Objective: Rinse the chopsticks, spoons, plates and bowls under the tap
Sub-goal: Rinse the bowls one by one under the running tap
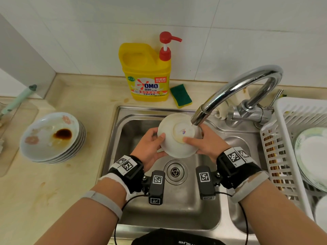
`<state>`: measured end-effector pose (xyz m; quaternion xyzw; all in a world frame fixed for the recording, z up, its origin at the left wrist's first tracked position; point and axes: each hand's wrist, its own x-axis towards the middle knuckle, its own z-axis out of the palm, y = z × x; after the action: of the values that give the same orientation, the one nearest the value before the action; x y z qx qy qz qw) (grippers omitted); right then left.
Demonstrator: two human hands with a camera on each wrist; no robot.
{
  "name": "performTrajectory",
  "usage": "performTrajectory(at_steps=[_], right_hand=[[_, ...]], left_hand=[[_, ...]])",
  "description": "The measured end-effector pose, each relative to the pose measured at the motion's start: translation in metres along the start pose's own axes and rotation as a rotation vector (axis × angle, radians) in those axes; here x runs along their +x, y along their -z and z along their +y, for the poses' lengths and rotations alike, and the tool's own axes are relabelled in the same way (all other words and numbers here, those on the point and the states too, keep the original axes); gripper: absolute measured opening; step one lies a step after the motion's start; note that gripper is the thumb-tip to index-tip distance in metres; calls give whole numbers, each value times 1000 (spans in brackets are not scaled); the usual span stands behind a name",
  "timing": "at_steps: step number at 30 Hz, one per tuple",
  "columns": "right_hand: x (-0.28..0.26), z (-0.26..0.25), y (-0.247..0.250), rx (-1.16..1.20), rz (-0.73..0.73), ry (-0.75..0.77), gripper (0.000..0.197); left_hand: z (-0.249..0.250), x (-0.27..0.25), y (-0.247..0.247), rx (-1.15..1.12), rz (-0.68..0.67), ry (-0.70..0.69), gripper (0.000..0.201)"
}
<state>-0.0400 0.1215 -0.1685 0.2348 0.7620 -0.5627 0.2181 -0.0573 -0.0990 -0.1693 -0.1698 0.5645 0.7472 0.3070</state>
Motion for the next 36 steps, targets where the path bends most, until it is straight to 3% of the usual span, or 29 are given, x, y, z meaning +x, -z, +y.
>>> performTrajectory(at_steps=[2, 6, 11, 13, 16, 20, 22, 24, 26, 28, 33, 36], right_hand=[[16, 14, -3, -106, 40, 43, 133], [-7, -18, -18, -143, 209, 36, 133], [-4, -29, -18, -14, 318, -18, 81], [-4, -28, -15, 34, 282, 10, 74], [-6, -23, -10, 87, 192, 33, 83], [-12, -23, -6, 61, 51, 78, 54], [-7, -15, -6, -34, 50, 81, 67], [1, -9, -11, -137, 91, 89, 106], [-2, -15, -17, -179, 159, 50, 126], [-8, -23, -22, -179, 238, 2, 120], [-4, -22, -21, -17, 280, 23, 79], [2, -12, -16, 54, 213, 28, 81]], left_hand=[[-1, -1, -2, -6, -5, 1, 28], [-1, -4, -6, -17, -39, 1, 29], [0, -7, -11, -21, -69, 16, 30], [2, -6, -9, -24, -62, 14, 31], [5, -5, -6, -23, -50, 10, 30], [6, -4, -3, -8, -27, -2, 30], [5, -4, -3, -4, -25, 3, 30], [2, -6, -4, -5, -32, 12, 31], [-1, -8, -6, -17, -45, 23, 32], [-4, -10, -8, -33, -57, 26, 33], [2, -8, -4, -8, -77, 11, 33], [7, -6, -1, 12, -73, 2, 32]])
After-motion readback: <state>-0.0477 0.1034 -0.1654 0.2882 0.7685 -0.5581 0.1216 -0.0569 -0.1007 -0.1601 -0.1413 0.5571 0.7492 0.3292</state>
